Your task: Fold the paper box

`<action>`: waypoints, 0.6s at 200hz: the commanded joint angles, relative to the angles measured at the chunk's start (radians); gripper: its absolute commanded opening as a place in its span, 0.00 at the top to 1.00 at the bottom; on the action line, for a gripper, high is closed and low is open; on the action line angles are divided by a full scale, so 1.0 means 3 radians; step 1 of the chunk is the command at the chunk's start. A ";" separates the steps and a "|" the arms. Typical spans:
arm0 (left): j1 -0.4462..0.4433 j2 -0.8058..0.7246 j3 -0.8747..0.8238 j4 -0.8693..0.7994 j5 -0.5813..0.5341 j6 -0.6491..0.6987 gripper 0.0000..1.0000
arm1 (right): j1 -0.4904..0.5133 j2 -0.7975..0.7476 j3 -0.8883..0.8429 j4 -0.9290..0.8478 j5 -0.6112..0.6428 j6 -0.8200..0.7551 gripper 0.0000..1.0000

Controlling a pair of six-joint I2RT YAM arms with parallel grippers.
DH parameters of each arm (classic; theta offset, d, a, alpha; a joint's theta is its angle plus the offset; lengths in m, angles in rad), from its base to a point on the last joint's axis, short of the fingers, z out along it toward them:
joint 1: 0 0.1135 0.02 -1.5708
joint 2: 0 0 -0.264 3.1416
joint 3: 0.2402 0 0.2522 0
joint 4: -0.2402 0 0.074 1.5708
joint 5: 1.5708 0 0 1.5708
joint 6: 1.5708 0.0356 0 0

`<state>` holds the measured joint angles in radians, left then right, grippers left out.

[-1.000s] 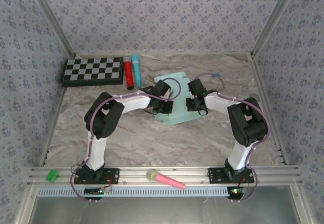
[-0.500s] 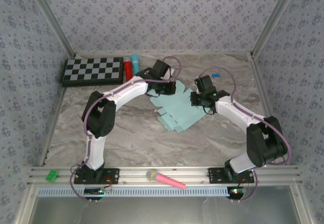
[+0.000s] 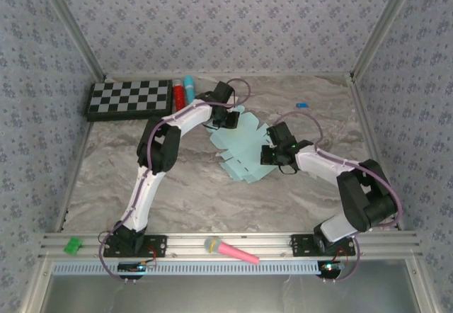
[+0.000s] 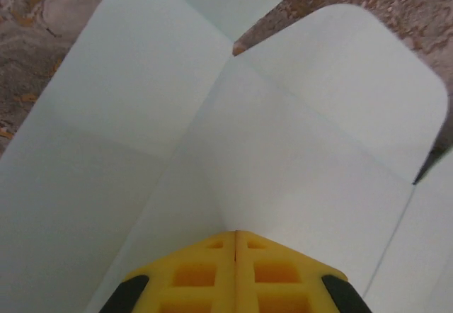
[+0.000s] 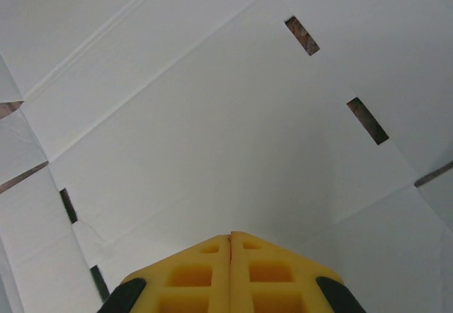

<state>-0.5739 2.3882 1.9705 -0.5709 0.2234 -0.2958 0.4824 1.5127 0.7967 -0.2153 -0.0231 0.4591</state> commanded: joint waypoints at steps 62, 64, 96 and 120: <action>-0.0140 -0.0841 -0.1350 0.0029 -0.0230 -0.0231 1.00 | -0.0120 0.0448 0.0142 -0.0069 0.0028 -0.0047 0.99; -0.0146 -0.0880 -0.1396 0.0045 -0.0232 -0.0246 1.00 | -0.0122 0.0464 0.0153 -0.0072 0.0026 -0.0051 0.98; -0.0303 -0.1362 -0.2067 0.0339 -0.0281 -0.0601 1.00 | -0.0118 0.0772 0.0486 -0.0210 -0.0037 -0.0189 0.98; -0.0424 -0.1595 -0.2408 0.0528 -0.0302 -0.0811 1.00 | -0.0075 0.1007 0.0784 -0.0294 -0.0046 -0.0275 0.98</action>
<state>-0.6518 1.9770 1.3262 -0.4721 0.1207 -0.4419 0.4419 1.7367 0.9619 -0.2508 -0.0216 0.4187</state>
